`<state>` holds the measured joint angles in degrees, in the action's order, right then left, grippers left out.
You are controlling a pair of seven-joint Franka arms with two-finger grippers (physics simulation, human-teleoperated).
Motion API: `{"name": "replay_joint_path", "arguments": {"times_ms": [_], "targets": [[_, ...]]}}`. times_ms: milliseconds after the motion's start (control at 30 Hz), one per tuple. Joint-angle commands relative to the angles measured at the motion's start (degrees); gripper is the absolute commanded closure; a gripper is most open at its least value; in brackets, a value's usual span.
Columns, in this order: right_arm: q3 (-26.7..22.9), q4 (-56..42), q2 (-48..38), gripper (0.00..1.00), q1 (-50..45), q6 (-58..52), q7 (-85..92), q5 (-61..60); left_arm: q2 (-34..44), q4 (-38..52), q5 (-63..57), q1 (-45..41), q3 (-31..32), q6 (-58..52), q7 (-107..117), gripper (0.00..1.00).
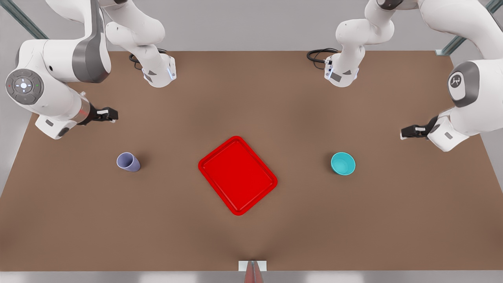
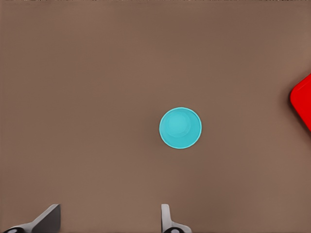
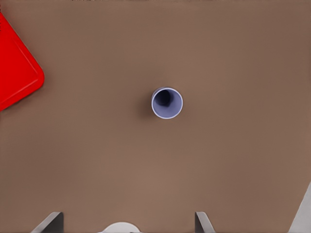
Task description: Place the bowl on the tray with the left arm and the cup on the tray with the right arm
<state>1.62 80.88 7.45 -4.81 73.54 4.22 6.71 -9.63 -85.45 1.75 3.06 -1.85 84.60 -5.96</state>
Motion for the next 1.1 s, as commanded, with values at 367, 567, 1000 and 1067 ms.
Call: {"name": "replay_joint_path", "arguments": {"times_ms": [367, 567, 1000, 1067], "targets": [[0.0, 0.6, 0.3, 0.0, -0.5, 0.7, 1.8, 0.0, -10.5, -15.7, 6.4, 5.0, -1.1, 23.4, -9.9, 0.0], [0.3, -0.2, 1.3, 0.0, -0.6, 0.1, 1.8, 0.0, -10.6, -35.2, 15.2, 1.1, -1.2, 47.9, -12.9, 0.0], [0.3, 0.0, 2.6, 0.0, -0.5, 0.2, 1.5, -0.3, -15.7, -35.9, 20.0, -4.3, -1.1, 54.7, -11.4, 0.0], [0.3, 0.0, 2.6, 0.0, -0.5, 0.2, 1.5, -0.3, -15.9, -35.9, 20.1, -4.4, -1.1, 54.8, -11.4, 0.0]]}}
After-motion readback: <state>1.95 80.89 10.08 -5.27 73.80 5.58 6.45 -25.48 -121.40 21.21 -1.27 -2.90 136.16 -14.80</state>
